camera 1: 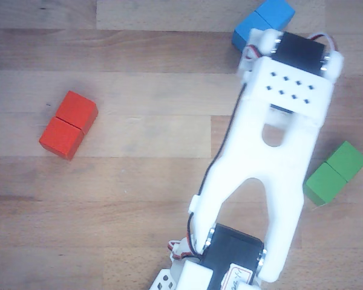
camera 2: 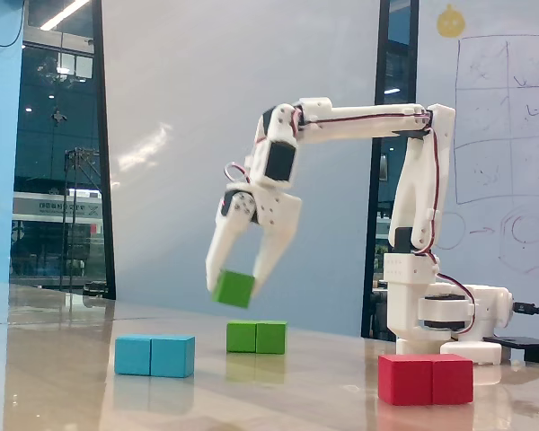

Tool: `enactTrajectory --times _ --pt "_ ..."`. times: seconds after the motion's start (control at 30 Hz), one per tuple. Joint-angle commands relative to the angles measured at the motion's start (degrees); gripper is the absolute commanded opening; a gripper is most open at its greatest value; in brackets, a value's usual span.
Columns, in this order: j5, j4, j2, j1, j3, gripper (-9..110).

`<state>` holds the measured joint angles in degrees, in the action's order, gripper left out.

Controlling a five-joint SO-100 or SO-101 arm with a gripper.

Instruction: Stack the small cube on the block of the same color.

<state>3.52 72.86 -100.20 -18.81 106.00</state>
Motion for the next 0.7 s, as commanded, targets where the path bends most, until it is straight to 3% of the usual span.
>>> enactTrajectory --times 0.0,0.37,0.67 --pt "-0.09 2.81 -0.44 -7.47 -9.49 4" --pt "8.70 3.52 2.20 -23.47 -9.76 4" --pt "14.50 5.80 5.63 -28.12 -5.89 4"
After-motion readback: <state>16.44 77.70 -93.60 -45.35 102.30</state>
